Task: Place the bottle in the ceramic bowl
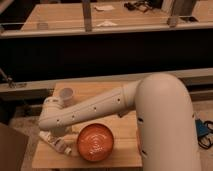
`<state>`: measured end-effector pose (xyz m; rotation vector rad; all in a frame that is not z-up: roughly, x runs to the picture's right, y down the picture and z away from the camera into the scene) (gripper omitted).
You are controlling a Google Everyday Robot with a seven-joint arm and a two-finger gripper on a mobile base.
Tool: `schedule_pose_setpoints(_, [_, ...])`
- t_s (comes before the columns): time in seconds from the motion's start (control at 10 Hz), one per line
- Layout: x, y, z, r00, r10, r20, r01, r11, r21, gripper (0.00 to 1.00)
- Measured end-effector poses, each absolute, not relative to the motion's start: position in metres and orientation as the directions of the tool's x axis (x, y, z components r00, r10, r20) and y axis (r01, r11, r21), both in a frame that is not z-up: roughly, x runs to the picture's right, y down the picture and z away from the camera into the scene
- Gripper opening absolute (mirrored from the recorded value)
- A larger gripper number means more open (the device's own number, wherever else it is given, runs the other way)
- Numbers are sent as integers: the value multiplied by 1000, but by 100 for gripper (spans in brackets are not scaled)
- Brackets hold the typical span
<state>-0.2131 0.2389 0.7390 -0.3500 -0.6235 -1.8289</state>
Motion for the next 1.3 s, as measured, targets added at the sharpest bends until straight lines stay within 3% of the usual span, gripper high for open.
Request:
schedule_pose_setpoints(0.7, [-222,256,748,-433,-731,528,900,-322,293,78])
schedule_pose_setpoints(1.0, [-224,261,753,-463,-710,530,885,-347,309,71])
schedule_pose_setpoints(1.3, [-227,267,757,-496,-687,531,868,-374,328,71])
